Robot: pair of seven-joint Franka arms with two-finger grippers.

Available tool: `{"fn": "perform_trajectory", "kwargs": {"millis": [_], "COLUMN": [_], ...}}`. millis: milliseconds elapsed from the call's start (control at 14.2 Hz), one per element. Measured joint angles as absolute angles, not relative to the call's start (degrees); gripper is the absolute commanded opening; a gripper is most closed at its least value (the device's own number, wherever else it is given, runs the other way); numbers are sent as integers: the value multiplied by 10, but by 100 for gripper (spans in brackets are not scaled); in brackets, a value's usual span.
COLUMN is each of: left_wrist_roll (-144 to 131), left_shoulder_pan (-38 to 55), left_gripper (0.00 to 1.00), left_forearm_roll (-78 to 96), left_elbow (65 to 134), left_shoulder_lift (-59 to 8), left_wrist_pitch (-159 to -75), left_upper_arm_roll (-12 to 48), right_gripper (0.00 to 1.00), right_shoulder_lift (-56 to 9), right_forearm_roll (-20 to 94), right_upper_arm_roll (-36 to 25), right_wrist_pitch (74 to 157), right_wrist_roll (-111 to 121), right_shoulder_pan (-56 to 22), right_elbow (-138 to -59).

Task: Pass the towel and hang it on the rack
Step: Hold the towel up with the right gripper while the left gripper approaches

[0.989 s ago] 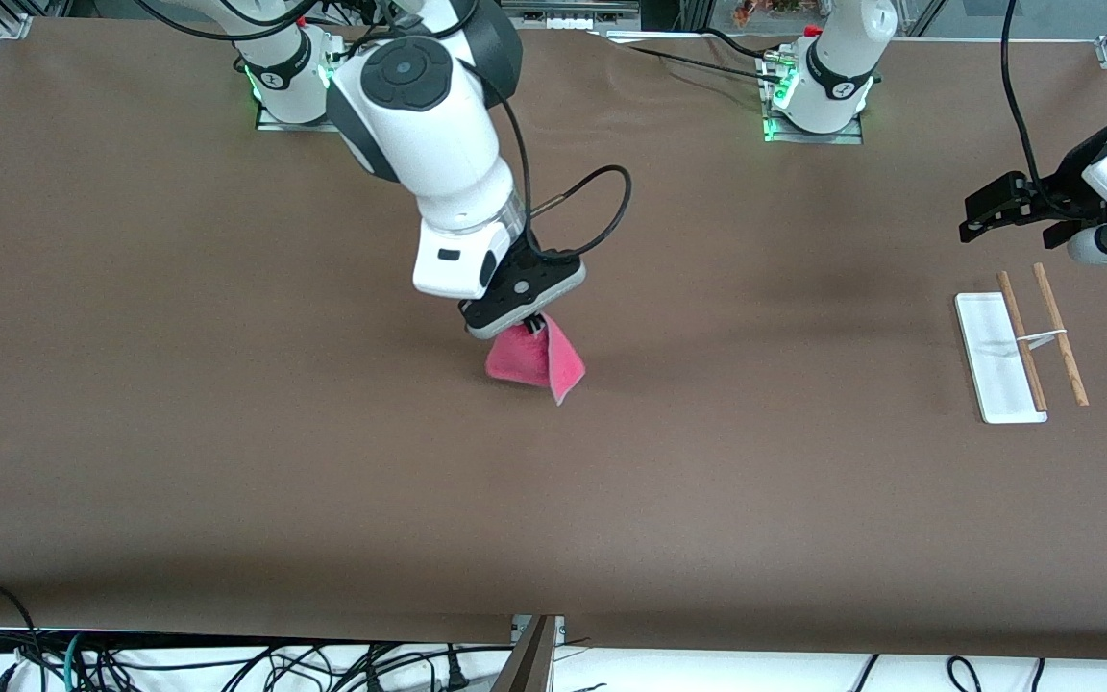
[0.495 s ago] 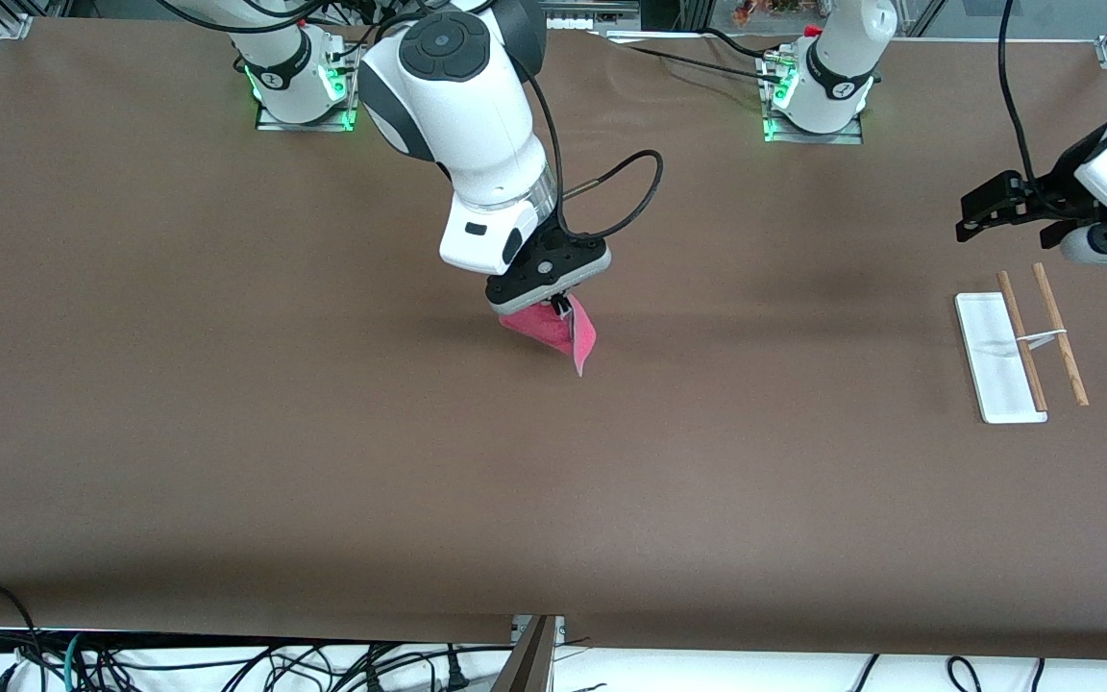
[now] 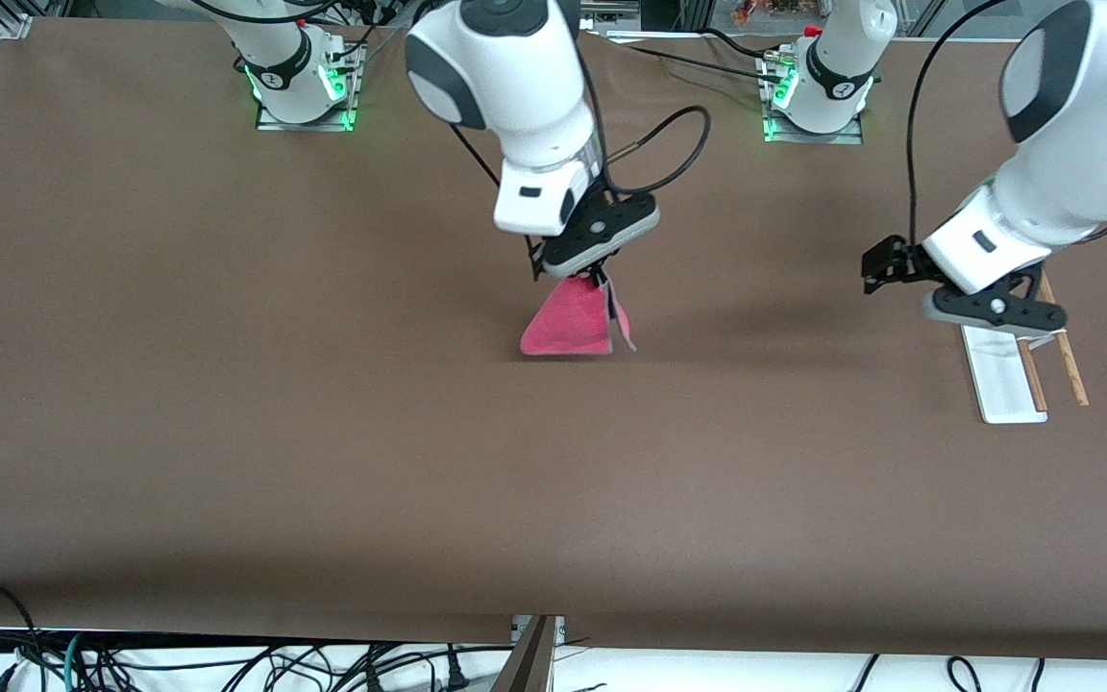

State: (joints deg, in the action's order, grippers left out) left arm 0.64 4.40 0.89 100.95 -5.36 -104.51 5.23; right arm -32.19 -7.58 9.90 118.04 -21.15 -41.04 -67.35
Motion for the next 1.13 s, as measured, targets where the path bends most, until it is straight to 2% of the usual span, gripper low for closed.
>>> {"fn": "perform_trajectory", "kwargs": {"millis": [565,1131], "left_wrist_roll": [328,673], "left_shoulder_pan": [36,57], "left_gripper": [100,100], "left_forearm_roll": [141,305], "left_elbow": [1074,1100], "left_shoulder_lift": [-92,-148], "left_wrist_pitch": [-1149,-1183], "left_upper_arm_roll": [52,55], "right_gripper": [0,0], "right_shoulder_lift": [-334,-334], "right_forearm_roll": [-118,-131], "right_upper_arm_roll": [98,95], "right_wrist_pitch": [1193,1202], "right_wrist_roll": [-214,-214], "right_shoulder_pan": [-452,-456], "right_elbow": [-673,-673]}}
